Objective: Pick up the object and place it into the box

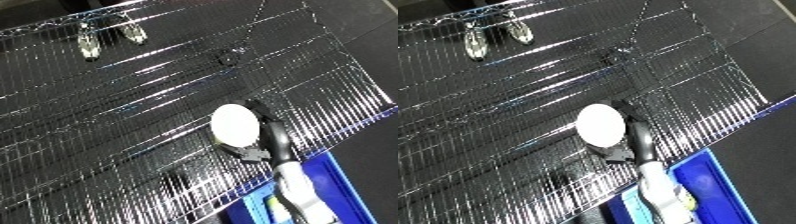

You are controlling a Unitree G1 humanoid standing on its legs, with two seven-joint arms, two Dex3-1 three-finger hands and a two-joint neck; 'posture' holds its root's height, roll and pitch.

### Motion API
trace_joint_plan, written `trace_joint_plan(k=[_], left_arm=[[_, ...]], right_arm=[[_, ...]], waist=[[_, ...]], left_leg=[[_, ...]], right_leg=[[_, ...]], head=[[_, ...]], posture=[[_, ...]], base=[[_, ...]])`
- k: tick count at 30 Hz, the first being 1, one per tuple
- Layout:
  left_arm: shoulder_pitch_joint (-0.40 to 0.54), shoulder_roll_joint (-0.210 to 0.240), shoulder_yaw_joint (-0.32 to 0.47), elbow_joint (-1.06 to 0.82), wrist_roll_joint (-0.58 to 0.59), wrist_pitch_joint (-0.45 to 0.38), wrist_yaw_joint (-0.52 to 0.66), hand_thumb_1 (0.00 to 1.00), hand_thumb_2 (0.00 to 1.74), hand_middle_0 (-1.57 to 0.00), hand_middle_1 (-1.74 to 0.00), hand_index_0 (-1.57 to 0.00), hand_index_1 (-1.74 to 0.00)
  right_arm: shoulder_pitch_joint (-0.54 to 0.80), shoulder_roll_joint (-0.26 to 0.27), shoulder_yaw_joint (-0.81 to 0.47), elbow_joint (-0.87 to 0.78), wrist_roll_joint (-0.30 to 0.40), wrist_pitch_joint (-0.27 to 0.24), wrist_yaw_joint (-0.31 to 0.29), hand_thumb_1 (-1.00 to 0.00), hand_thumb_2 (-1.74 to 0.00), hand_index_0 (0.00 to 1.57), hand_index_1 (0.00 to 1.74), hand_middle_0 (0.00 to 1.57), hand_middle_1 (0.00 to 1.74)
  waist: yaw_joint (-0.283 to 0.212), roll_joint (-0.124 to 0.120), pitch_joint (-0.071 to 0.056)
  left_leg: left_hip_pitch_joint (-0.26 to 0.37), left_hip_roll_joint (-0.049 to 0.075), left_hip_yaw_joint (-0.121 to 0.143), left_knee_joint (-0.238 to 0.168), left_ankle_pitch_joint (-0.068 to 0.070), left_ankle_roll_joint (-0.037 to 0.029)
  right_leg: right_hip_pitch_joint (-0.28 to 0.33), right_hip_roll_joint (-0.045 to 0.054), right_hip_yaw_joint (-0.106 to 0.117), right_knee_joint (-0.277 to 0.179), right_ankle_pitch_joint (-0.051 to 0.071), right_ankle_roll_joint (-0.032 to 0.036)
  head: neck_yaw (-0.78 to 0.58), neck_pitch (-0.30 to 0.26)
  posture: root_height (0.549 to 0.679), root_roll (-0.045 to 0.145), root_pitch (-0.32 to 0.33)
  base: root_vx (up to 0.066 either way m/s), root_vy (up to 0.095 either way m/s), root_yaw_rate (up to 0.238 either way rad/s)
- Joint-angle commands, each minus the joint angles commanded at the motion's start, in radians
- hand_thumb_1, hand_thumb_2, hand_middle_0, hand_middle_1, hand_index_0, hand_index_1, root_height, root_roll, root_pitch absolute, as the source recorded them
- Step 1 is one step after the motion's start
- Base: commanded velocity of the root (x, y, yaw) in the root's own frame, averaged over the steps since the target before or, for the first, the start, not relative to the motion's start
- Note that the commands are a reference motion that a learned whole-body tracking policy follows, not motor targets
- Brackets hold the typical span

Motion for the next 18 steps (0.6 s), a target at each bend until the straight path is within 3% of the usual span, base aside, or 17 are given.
trace_joint_plan(k=[10, 18], left_arm=[[0.040, -0.024, 0.045, 0.007, 0.027, -0.016, -0.036, 1.00, 1.74, -1.57, -1.74, -1.57, -1.74], [0.086, -0.053, 0.084, -0.001, 0.031, -0.034, -0.064, 1.00, 1.74, -1.57, -1.74, -1.57, -1.74]], right_arm=[[0.152, 0.018, -0.109, -0.227, -0.066, 0.009, -0.082, -0.55, -0.96, 0.86, 0.96, 0.86, 0.96], [0.328, 0.000, -0.210, -0.363, -0.149, 0.030, -0.122, -0.55, -0.96, 0.86, 0.96, 0.86, 0.96]], waist=[[-0.053, -0.027, 0.000], [-0.124, -0.028, 0.000]], left_leg=[[0.124, 0.022, 0.024, -0.079, 0.009, -0.0101], [0.227, 0.049, 0.065, -0.118, 0.011, -0.0194]], right_leg=[[0.107, 0.0007, 0.012, -0.092, 0.021, 0.0129], [0.190, -0.0105, 0.038, -0.149, 0.028, 0.0209]], head=[[0.045, -0.028], [0.116, -0.049]], posture=[[0.651, 0.075, 0.054], [0.657, 0.078, 0.014]], base=[[-0.041, 0.040, -0.139], [-0.027, 0.104, -0.217]])
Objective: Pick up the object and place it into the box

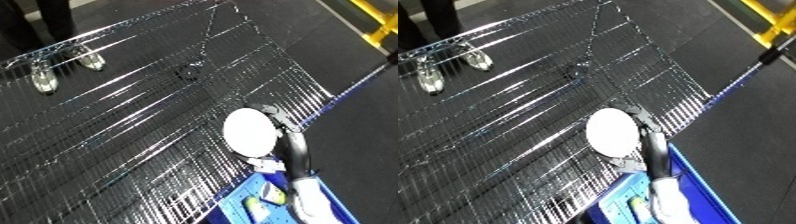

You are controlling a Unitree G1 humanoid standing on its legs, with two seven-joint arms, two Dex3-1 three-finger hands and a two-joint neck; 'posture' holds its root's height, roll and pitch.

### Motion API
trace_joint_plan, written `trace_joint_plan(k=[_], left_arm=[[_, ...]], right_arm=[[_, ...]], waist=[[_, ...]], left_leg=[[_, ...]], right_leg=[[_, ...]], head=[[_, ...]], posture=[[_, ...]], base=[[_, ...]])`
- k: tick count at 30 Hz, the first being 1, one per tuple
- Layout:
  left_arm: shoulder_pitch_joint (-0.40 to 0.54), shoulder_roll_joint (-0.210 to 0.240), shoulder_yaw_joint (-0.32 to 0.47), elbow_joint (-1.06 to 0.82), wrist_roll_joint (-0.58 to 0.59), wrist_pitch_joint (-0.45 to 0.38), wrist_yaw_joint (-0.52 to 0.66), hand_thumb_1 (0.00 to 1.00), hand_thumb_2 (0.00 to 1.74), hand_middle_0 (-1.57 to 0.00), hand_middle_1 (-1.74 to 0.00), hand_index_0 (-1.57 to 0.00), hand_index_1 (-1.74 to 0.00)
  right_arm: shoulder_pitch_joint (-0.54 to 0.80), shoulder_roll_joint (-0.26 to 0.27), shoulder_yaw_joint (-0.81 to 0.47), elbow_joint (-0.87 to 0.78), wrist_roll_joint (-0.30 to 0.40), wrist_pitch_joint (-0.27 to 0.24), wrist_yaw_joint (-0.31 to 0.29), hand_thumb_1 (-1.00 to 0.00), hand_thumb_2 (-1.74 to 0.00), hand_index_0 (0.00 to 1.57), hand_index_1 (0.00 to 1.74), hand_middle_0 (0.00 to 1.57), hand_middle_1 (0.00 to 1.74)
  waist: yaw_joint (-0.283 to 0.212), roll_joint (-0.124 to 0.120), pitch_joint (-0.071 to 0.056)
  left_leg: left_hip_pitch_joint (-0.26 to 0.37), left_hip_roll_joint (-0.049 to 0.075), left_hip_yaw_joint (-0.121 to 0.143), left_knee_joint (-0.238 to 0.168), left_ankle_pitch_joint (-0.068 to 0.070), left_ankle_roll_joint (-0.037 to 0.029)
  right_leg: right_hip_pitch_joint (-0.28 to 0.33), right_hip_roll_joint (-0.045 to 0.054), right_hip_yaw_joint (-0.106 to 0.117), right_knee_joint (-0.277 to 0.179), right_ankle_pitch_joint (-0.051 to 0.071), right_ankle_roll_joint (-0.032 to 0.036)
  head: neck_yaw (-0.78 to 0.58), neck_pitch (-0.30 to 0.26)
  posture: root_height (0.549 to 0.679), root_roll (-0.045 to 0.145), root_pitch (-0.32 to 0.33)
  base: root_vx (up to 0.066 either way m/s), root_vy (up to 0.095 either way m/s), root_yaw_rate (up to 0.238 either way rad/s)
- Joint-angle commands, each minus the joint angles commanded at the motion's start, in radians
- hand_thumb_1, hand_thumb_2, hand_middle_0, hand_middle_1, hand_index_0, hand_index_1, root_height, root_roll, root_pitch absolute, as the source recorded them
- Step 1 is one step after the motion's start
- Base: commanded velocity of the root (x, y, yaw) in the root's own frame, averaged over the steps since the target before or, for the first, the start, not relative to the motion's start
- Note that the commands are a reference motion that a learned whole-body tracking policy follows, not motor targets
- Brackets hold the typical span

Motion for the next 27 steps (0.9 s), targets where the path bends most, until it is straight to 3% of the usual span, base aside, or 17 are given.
trace_joint_plan(k=[4, 9, 16, 22, 27], left_arm=[[0.019, -0.018, 0.017, -0.002, -0.002, -0.015, -0.004, 1.00, 1.74, -1.57, -1.74, -1.57, -1.74], [0.047, -0.031, 0.028, 0.000, -0.011, -0.038, -0.016, 1.00, 1.74, -1.57, -1.74, -1.57, -1.74], [0.072, -0.057, 0.038, 0.016, -0.013, -0.062, -0.030, 1.00, 1.74, -1.57, -1.74, -1.57, -1.74], [0.063, -0.075, 0.034, 0.043, -0.013, -0.077, -0.030, 1.00, 1.74, -1.57, -1.74, -1.57, -1.74], [0.055, -0.083, 0.024, 0.054, -0.015, -0.084, -0.023, 1.00, 1.74, -1.57, -1.74, -1.57, -1.74]], right_arm=[[0.099, -0.013, -0.070, -0.038, -0.007, -0.016, -0.010, -0.55, -0.96, 0.86, 0.96, 0.86, 0.96], [0.219, -0.006, -0.140, -0.061, 0.005, -0.052, -0.043, -0.55, -0.96, 0.86, 0.96, 0.86, 0.96], [0.343, 0.039, -0.206, -0.038, 0.091, -0.122, -0.039, -0.55, -0.96, 0.86, 0.96, 0.86, 0.96], [0.393, 0.063, -0.239, 0.030, 0.196, -0.192, 0.011, -0.25, -0.44, 0.39, 0.44, 0.39, 0.44], [0.402, 0.070, -0.243, 0.059, 0.226, -0.218, 0.032, 0.00, 0.00, 0.00, 0.00, 0.00, 0.00]], waist=[[-0.040, 0.008, 0.000], [-0.086, 0.021, 0.000], [-0.147, 0.034, -0.009], [-0.182, 0.044, -0.017], [-0.194, 0.054, -0.023]], left_leg=[[0.045, 0.008, 0.026, -0.009, -0.003, -0.0024], [0.095, 0.013, 0.058, -0.028, -0.012, -0.0003], [0.147, 0.017, 0.095, -0.048, -0.028, 0.0057], [0.177, 0.015, 0.119, -0.061, -0.042, 0.0095], [0.189, 0.009, 0.127, -0.074, -0.047, 0.0112]], right_leg=[[0.030, -0.0039, 0.015, -0.019, 0.001, 0.0048], [0.061, -0.0051, 0.034, -0.046, 0.004, 0.0110], [0.087, 0.0000, 0.059, -0.079, 0.010, 0.0204], [0.102, -0.0007, 0.076, -0.109, 0.020, 0.0308], [0.108, -0.0020, 0.085, -0.125, 0.026, 0.0373]], head=[[0.015, -0.011], [0.041, -0.008], [0.065, -0.031], [0.066, -0.051], [0.064, -0.066]], posture=[[0.658, 0.081, -0.003], [0.660, 0.083, -0.017], [0.662, 0.083, -0.026], [0.664, 0.084, -0.028], [0.664, 0.085, -0.027]], base=[[-0.004, 0.128, -0.223], [-0.009, 0.111, -0.203], [-0.011, 0.089, -0.183], [0.002, 0.062, -0.125], [-0.004, 0.045, -0.061]])
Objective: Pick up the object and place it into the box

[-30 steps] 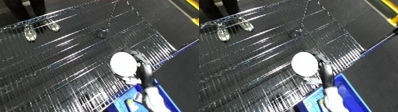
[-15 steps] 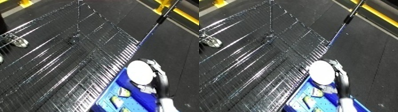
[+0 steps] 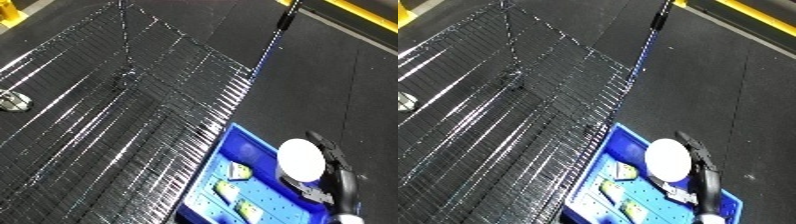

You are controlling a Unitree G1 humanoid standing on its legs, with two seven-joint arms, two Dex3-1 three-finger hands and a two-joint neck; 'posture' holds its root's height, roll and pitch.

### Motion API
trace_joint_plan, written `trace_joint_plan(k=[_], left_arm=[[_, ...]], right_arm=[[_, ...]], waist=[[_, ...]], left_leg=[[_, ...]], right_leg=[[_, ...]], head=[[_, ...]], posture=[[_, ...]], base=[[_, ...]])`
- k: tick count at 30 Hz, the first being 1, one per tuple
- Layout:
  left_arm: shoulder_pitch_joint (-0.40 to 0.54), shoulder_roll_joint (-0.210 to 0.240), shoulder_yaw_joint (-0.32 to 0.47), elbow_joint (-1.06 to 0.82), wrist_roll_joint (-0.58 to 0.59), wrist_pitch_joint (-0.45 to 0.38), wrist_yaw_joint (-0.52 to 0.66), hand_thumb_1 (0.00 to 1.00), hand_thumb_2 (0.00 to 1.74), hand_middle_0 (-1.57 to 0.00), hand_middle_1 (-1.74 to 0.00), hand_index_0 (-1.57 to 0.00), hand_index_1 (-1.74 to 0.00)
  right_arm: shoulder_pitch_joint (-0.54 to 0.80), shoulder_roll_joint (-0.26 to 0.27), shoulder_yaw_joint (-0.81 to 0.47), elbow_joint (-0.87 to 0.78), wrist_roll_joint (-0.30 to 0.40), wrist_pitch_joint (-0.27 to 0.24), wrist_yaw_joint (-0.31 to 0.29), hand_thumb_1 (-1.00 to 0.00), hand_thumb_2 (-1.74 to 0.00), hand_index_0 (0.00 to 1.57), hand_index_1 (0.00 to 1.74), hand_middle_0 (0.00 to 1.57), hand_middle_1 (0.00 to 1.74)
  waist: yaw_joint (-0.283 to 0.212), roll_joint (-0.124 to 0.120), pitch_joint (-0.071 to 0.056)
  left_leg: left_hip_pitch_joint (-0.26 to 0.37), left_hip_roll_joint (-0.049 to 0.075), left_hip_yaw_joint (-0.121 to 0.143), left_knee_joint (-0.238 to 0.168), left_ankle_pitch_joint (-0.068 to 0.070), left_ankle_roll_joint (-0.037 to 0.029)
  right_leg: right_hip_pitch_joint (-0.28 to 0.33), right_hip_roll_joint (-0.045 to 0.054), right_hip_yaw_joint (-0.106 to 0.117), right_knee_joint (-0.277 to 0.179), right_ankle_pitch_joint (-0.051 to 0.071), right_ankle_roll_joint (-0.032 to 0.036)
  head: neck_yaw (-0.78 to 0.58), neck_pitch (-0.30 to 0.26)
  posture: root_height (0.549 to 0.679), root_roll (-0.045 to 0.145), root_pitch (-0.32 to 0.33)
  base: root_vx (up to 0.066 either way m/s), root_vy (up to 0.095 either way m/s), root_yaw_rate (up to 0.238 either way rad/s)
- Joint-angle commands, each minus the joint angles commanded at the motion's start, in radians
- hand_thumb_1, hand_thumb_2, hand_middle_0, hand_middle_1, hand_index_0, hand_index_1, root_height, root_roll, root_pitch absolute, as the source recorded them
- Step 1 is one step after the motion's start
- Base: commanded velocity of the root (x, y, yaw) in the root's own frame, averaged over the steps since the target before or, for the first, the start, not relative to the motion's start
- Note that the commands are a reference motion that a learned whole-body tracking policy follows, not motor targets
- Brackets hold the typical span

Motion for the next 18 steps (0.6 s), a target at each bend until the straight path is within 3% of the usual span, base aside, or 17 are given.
trace_joint_plan(k=[9, 18], left_arm=[[0.000, -0.008, -0.014, 0.000, -0.013, 0.005, 0.014, 1.00, 1.74, -1.57, -1.74, -1.57, -1.74], [0.008, -0.014, -0.017, -0.008, -0.017, 0.010, 0.024, 1.00, 1.74, -1.57, -1.74, -1.57, -1.74]], right_arm=[[0.001, 0.010, 0.015, 0.016, 0.022, 0.000, 0.027, 0.00, 0.00, 0.00, 0.00, 0.00, 0.00], [-0.005, 0.039, 0.060, -0.038, -0.004, 0.020, 0.077, 0.00, 0.00, 0.00, 0.00, 0.00, 0.00]], waist=[[0.007, 0.011, -0.011], [0.028, -0.001, -0.018]], left_leg=[[0.012, -0.008, -0.005, -0.020, 0.006, -0.0029], [0.017, -0.010, -0.018, -0.033, 0.017, -0.0053]], right_leg=[[0.016, -0.0030, 0.000, -0.021, 0.004, 0.0016], [0.030, -0.0017, -0.010, -0.023, 0.003, -0.0009]], head=[[-0.016, -0.032], [-0.058, -0.072]], posture=[[0.666, 0.086, -0.027], [0.667, 0.083, -0.032]], base=[[0.000, 0.021, 0.017], [0.000, -0.001, 0.077]])
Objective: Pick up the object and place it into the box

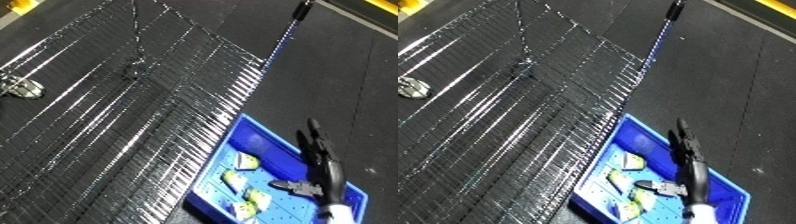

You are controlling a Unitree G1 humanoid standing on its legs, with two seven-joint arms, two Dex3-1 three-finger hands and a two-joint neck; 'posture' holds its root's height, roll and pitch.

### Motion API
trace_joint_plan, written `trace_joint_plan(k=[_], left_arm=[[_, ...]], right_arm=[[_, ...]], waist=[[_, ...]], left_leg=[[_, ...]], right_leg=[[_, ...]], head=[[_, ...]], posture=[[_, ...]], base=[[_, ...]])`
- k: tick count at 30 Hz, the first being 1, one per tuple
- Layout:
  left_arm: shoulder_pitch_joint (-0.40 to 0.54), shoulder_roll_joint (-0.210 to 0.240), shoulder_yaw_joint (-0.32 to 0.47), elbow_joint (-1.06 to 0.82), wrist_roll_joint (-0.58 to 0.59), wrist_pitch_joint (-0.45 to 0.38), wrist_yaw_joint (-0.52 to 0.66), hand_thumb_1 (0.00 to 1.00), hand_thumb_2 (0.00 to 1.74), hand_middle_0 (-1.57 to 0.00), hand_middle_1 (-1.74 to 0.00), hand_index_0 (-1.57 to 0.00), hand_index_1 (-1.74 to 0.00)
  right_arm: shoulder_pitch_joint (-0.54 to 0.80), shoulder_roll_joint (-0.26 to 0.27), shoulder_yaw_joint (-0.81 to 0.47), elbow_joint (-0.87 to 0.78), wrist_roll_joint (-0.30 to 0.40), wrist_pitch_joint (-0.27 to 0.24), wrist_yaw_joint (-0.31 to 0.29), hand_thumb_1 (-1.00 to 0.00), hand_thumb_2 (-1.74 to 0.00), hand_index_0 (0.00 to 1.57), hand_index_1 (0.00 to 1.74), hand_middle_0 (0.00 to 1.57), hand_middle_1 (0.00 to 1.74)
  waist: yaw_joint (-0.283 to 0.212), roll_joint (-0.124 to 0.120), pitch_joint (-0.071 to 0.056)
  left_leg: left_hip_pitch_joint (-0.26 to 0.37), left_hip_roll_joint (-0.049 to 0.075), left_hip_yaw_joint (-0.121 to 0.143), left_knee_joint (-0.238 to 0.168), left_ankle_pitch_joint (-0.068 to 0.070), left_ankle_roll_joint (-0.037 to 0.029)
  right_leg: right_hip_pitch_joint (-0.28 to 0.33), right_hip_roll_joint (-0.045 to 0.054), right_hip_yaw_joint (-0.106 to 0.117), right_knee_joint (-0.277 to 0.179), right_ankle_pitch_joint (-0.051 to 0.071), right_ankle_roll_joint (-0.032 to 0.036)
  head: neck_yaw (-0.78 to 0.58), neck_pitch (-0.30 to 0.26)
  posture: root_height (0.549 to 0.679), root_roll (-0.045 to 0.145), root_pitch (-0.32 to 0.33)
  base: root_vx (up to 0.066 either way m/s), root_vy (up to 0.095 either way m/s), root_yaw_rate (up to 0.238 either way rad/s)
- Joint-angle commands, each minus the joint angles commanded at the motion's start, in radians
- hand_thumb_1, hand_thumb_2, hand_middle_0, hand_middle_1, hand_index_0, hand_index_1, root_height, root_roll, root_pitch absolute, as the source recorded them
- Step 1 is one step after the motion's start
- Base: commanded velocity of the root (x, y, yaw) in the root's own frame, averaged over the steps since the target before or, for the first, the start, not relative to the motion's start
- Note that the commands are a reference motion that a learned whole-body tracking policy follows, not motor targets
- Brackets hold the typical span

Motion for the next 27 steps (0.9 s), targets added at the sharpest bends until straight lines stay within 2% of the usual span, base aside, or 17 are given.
trace_joint_plan(k=[6, 9, 14, 15, 20, 22, 27], left_arm=[[0.006, -0.003, -0.002, -0.001, -0.001, 0.005, 0.005, 1.00, 1.74, -1.57, -1.74, -1.57, -1.74], [0.003, -0.004, -0.006, 0.005, 0.004, 0.008, 0.005, 1.00, 1.74, -1.57, -1.74, -1.57, -1.74], [0.005, -0.005, -0.005, 0.012, 0.008, 0.018, 0.005, 1.00, 1.74, -1.57, -1.74, -1.57, -1.74], [0.005, -0.005, -0.004, 0.012, 0.010, 0.026, 0.008, 1.00, 1.74, -1.57, -1.74, -1.57, -1.74], [0.001, -0.003, -0.004, 0.017, 0.017, 0.037, 0.007, 1.00, 1.74, -1.57, -1.74, -1.57, -1.74], [-0.005, -0.001, -0.005, 0.023, 0.023, 0.042, 0.003, 1.00, 1.74, -1.57, -1.74, -1.57, -1.74], [-0.013, 0.004, -0.001, 0.033, 0.024, 0.053, 0.006, 1.00, 1.74, -1.57, -1.74, -1.57, -1.74]], right_arm=[[-0.018, 0.018, 0.051, -0.045, -0.022, 0.038, 0.045, 0.00, 0.00, 0.00, 0.00, 0.00, 0.00], [-0.037, 0.027, 0.082, -0.063, -0.036, 0.055, 0.063, 0.00, 0.00, 0.00, 0.00, 0.00, 0.00], [-0.057, 0.034, 0.106, -0.074, -0.051, 0.069, 0.093, 0.00, 0.00, 0.00, 0.00, 0.00, 0.00], [-0.068, 0.038, 0.120, -0.082, -0.061, 0.079, 0.108, 0.00, 0.00, 0.00, 0.00, 0.00, 0.00], [-0.098, 0.047, 0.157, -0.100, -0.074, 0.104, 0.119, 0.00, 0.00, 0.00, 0.00, 0.00, 0.00], [-0.122, 0.055, 0.185, -0.100, -0.072, 0.122, 0.123, 0.00, 0.00, 0.00, 0.00, 0.00, 0.00], [-0.152, 0.066, 0.207, -0.085, -0.058, 0.153, 0.137, 0.00, 0.00, 0.00, 0.00, 0.00, 0.00]], waist=[[0.028, -0.016, -0.005], [0.054, -0.031, -0.011], [0.082, -0.046, -0.017], [0.096, -0.052, -0.019], [0.128, -0.066, -0.020], [0.153, -0.077, -0.018], [0.179, -0.091, -0.013]], left_leg=[[-0.002, -0.003, -0.014, -0.003, 0.007, -0.0013], [-0.002, -0.004, -0.029, -0.002, 0.011, -0.0030], [0.000, -0.003, -0.046, -0.001, 0.015, -0.0056], [-0.001, -0.003, -0.054, -0.002, 0.020, -0.0069], [-0.010, -0.004, -0.073, -0.003, 0.031, -0.0095], [-0.016, -0.005, -0.089, -0.001, 0.039, -0.0112], [-0.029, -0.001, -0.107, 0.013, 0.048, -0.0135]], right_leg=[[0.012, 0.0020, -0.012, 0.002, -0.003, -0.0059], [0.029, 0.0029, -0.023, 0.002, -0.005, -0.0102], [0.050, 0.0002, -0.038, -0.003, -0.005, -0.0132], [0.057, -0.0013, -0.047, -0.006, -0.004, -0.0148], [0.068, 0.0003, -0.060, -0.011, -0.002, -0.0200], [0.078, 0.0037, -0.071, -0.011, -0.002, -0.0246], [0.087, 0.0088, -0.084, 0.001, -0.004, -0.0314]], head=[[-0.062, -0.051], [-0.107, -0.073], [-0.158, -0.075], [-0.189, -0.082], [-0.250, -0.090], [-0.287, -0.109], [-0.335, -0.149]], posture=[[0.667, 0.080, -0.040], [0.667, 0.077, -0.050], [0.668, 0.074, -0.061], [0.669, 0.074, -0.064], [0.669, 0.070, -0.068], [0.669, 0.067, -0.074], [0.669, 0.062, -0.086]], base=[[-0.005, -0.019, 0.100], [0.011, -0.048, 0.137], [0.035, -0.062, 0.145], [0.015, -0.057, 0.144], [0.009, -0.069, 0.151], [0.025, -0.075, 0.174], [0.044, -0.065, 0.169]])
